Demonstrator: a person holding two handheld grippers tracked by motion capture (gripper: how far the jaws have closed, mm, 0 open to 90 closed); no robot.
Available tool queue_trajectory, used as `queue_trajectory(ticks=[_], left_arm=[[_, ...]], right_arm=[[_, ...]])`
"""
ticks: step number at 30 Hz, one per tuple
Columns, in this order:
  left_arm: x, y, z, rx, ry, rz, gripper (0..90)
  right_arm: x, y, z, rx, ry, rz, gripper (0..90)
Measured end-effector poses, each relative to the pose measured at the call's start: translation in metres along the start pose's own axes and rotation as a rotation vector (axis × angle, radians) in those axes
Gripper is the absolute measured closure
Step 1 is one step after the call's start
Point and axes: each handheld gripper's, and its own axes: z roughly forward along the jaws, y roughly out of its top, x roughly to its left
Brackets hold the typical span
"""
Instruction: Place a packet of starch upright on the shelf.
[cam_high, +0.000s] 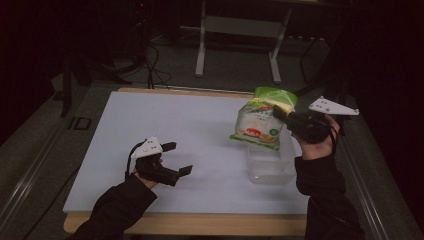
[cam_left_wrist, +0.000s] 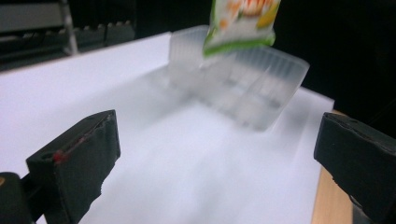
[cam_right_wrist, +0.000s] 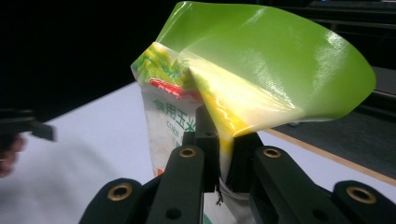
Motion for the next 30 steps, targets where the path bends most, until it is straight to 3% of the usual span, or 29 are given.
queue_trajectory(ticks=[8,18,26,30], left_arm=[[0.011,-0.025,-0.011,-0.011,0.055,-0.060,0.0],[0.009,-0.035,-0.011,-0.012,0.056,-0.050,0.1],[0.008,-0.037,-0.007,-0.009,0.045,-0.040,0.1],[0.009,-0.038,-0.007,-0.007,0.039,-0.037,0.1]], right_arm=[[-0.032,-0.001,0.007,0.034,-0.090,0.004,85.8],[-0.060,-0.008,0.020,0.079,-0.161,0.016,85.8],[-0.075,-0.021,0.047,0.131,-0.153,0.001,85.8],[-0.081,-0.026,0.054,0.130,-0.144,0.009,85.7]])
